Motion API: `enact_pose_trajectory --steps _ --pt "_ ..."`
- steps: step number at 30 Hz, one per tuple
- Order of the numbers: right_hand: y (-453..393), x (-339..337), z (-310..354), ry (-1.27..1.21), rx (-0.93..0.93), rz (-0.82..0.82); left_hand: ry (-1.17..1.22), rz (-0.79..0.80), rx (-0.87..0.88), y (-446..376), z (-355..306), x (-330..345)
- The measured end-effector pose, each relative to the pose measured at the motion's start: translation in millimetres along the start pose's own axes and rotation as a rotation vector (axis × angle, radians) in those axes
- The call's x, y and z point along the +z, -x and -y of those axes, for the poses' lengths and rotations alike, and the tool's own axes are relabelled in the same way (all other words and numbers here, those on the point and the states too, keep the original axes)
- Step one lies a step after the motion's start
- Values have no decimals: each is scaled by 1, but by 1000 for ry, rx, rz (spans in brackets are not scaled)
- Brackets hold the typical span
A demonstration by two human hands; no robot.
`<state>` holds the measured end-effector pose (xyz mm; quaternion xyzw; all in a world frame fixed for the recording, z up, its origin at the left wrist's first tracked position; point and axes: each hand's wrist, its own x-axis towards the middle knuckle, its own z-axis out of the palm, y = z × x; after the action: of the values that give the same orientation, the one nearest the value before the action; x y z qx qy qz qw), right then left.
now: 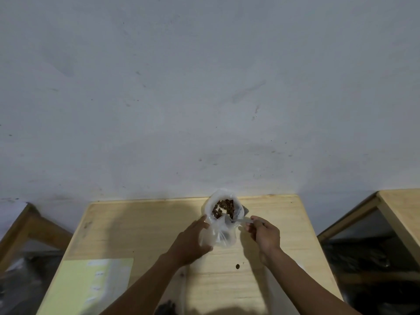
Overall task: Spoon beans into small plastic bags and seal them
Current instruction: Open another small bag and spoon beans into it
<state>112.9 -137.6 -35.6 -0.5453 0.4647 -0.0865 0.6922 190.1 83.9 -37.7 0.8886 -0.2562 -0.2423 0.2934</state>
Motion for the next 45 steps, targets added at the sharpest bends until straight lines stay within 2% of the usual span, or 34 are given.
enact_pose_trajectory --steps 8,14,23,35,42,45 --pt "24 -10 31 -116 -107 -44 -41 -188 -22 11 12 -11" --pt "53 -13 49 -125 -217 -4 -51 -244 -62 19 7 -19" --pt "92 -12 41 -60 -361 113 -33 -305 -51 28 -4 -26" --pt "94 -2 41 -49 -407 139 -26 -345 -63 45 1 -32" --pt "82 -3 37 -127 -373 15 -40 -377 -99 53 9 -36" --pt "67 -9 20 -59 -301 -28 -33 -390 -115 55 12 -36"
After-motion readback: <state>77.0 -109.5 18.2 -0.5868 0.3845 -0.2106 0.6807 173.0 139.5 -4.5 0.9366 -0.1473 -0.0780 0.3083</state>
